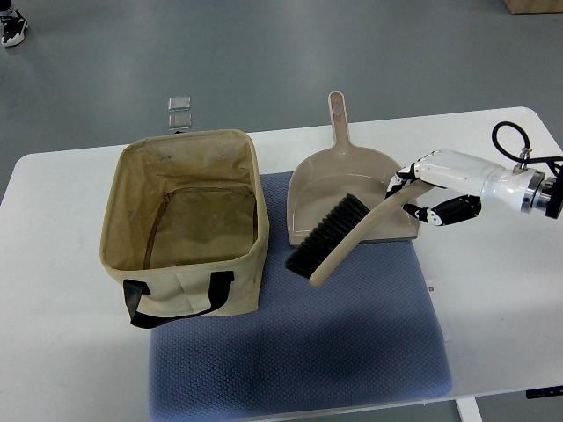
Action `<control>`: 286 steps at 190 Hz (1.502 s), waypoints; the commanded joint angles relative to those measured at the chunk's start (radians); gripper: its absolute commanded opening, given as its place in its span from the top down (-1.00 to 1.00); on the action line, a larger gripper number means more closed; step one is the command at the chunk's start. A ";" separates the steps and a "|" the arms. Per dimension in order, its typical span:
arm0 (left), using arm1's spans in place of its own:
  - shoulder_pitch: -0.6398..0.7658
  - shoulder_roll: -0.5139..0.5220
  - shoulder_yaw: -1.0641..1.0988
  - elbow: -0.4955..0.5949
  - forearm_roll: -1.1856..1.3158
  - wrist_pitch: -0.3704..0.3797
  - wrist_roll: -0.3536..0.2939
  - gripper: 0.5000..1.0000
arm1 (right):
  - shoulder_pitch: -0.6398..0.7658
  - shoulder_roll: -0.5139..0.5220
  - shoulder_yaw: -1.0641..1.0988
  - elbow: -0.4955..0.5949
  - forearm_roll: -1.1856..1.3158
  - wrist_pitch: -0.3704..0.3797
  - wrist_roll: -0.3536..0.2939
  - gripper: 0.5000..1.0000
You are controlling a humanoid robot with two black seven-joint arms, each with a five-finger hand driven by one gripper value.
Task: Put pink broom in yellow bag with right hand
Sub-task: 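Carry the brush with the right hand into the fabric bag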
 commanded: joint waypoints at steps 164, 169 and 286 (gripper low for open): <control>0.000 0.000 0.000 0.000 0.000 0.000 0.001 -1.00 | 0.583 0.524 -0.122 -0.423 -0.035 0.211 -0.044 1.00; 0.000 0.000 0.000 0.000 0.000 -0.001 -0.001 -1.00 | 0.581 0.541 -0.128 -0.426 -0.048 0.209 -0.044 1.00; 0.000 0.000 0.000 0.001 0.000 0.000 -0.001 -1.00 | 0.529 0.745 -0.278 -0.429 -0.114 0.038 -0.076 0.27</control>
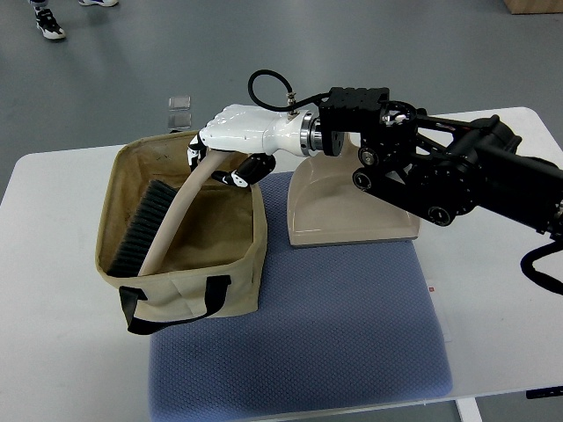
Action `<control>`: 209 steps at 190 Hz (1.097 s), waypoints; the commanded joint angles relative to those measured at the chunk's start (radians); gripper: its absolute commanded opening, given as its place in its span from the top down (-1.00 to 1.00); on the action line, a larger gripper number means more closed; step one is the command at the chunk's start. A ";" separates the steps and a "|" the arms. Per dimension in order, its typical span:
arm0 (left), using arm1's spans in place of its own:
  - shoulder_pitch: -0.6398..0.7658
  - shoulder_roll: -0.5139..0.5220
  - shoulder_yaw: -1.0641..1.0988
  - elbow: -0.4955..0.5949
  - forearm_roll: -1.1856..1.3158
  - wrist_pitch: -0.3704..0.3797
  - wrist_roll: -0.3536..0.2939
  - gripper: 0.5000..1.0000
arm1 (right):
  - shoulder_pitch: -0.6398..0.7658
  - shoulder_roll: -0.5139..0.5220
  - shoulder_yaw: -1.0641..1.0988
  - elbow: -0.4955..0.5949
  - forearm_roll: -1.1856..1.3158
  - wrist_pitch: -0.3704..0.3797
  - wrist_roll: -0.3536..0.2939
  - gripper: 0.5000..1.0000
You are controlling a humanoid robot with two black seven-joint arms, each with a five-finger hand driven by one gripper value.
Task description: Put pink broom in yellow bag with right hand
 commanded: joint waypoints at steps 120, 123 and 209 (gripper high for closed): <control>0.000 0.000 0.000 0.000 0.000 0.000 0.001 -1.00 | -0.077 -0.108 0.261 -0.004 0.084 -0.023 0.005 -0.38; 0.000 0.000 0.000 0.000 0.000 0.000 0.001 -1.00 | -0.092 -0.121 0.293 -0.006 0.106 -0.021 0.005 -0.38; 0.000 0.000 0.000 0.001 0.000 0.000 -0.001 -1.00 | -0.394 -0.197 0.646 -0.162 0.731 -0.058 0.017 -0.45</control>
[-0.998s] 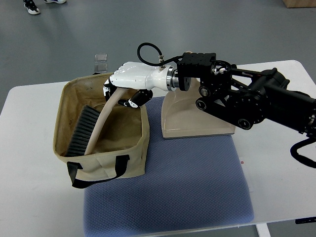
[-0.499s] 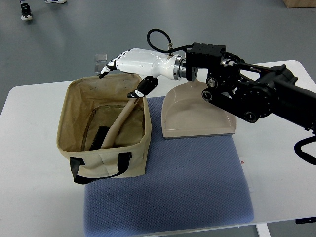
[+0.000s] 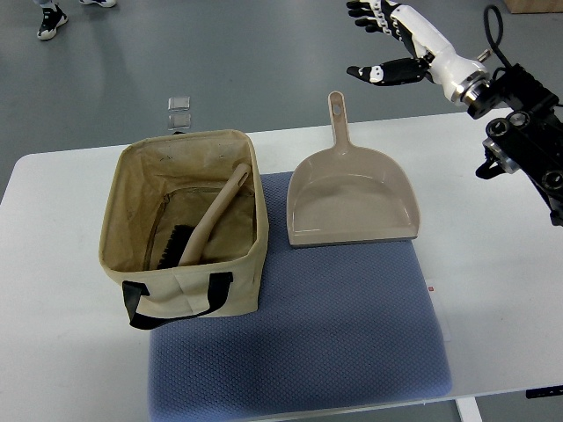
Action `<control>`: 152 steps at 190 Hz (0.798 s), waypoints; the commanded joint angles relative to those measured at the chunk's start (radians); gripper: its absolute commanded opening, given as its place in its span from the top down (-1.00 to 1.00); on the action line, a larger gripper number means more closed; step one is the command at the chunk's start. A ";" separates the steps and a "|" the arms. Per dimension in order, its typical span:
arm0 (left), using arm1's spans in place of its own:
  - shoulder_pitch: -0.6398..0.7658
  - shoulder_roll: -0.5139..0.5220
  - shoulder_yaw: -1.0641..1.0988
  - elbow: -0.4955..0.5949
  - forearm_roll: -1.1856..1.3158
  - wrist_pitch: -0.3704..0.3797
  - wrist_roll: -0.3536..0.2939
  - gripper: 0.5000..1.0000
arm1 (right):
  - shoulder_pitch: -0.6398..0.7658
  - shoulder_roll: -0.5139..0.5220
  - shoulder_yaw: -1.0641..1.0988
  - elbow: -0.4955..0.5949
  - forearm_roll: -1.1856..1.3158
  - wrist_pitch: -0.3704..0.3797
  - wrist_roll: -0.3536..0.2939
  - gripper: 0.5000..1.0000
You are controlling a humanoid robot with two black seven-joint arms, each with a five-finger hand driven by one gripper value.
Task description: Put pink broom in yellow bag with right hand
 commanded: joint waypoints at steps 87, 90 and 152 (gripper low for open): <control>0.000 0.000 0.000 0.000 0.000 0.001 0.000 -1.00 | -0.207 0.077 0.058 -0.059 0.666 -0.042 0.024 -0.61; 0.000 0.000 0.000 0.000 0.000 0.001 0.000 -1.00 | -0.207 0.078 0.058 -0.059 0.673 -0.037 0.024 -0.62; 0.000 0.000 0.000 0.000 0.000 0.001 0.001 -1.00 | -0.223 0.106 0.098 -0.059 0.817 0.018 0.025 -0.72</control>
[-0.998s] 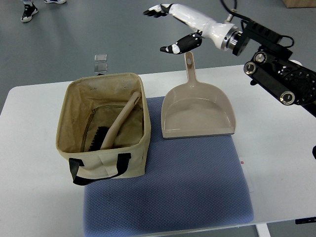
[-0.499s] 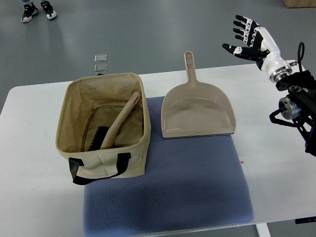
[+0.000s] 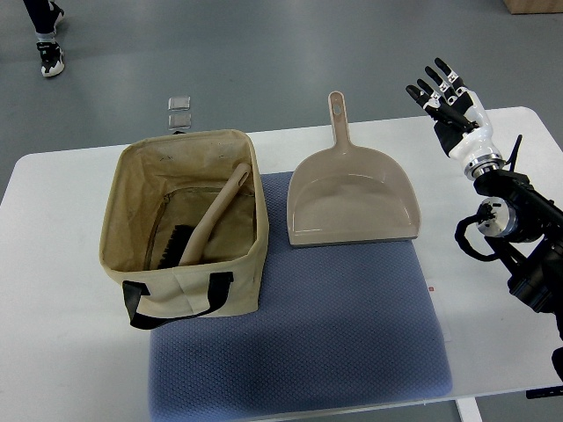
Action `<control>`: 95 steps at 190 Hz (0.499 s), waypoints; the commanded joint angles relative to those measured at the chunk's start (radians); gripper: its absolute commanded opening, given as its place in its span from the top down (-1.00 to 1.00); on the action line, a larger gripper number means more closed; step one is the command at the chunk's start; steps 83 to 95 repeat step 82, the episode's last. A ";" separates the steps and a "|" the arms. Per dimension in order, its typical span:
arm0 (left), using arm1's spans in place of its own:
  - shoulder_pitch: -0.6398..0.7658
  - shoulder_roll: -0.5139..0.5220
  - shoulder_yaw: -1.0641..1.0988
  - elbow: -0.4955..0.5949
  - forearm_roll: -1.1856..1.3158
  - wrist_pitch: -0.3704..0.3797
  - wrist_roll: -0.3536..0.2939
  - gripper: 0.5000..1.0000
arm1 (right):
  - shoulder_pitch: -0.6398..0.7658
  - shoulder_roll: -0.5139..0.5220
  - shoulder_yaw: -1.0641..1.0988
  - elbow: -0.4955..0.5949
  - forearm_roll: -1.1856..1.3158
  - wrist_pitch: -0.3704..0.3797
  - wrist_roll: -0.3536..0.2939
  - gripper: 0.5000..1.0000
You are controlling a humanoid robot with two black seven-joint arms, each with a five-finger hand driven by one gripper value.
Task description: Put pink broom in yellow bag with right hand
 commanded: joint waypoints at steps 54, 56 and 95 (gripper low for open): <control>0.000 0.000 0.000 0.000 0.000 -0.001 -0.001 -1.00 | -0.005 0.006 0.007 0.000 0.006 -0.001 0.000 -0.72; 0.000 0.000 0.000 0.000 0.000 -0.001 -0.001 -1.00 | -0.005 0.006 0.007 0.000 0.006 -0.001 0.000 -0.72; 0.000 0.000 0.000 0.000 0.000 -0.001 -0.001 -1.00 | -0.005 0.006 0.008 0.000 0.006 -0.003 0.003 -0.72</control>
